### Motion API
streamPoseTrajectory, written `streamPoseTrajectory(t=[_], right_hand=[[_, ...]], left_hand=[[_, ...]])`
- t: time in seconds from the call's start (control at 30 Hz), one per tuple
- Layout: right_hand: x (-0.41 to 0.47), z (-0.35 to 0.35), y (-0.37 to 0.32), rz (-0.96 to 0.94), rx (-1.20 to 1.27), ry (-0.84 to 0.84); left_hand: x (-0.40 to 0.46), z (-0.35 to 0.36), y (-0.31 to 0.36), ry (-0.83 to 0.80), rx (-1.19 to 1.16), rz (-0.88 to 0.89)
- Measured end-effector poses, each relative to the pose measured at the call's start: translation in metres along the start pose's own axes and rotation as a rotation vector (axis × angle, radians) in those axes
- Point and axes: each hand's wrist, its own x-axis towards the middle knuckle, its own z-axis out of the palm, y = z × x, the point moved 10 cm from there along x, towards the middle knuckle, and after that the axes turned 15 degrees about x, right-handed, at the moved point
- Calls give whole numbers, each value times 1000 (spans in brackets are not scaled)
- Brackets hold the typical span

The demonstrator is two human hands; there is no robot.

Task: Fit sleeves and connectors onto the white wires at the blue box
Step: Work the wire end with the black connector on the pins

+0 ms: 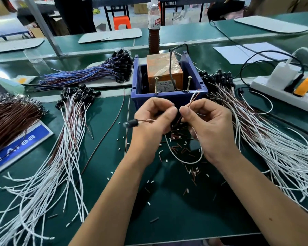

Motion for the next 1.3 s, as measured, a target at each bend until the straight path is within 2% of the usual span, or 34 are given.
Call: streamPoseTrajectory(t=[0.1,0.43,0.63,0.77,0.97,1.13,1.3], right_hand=[[1,-3,0,-6,-17,7],[4,-6,9,73,133,31],[3,-12,-11,-145,-194,73],[0,-13,-26,-277,-275,112],[-4,-8,-41,-438,-529,143],[-2,-7,-44,-447,-564,167],[-3,-4,-45,-477,-591,164]], left_hand=[[-4,12,10,-66,239,125],[-5,-1,20,30,251,231],[-11,-32,27,355,313,266],[-15,-43,28,488,352,249],[-20,-52,31,596,385,230],[-23,-64,32,700,385,208],[-19,-56,29,628,393,200]])
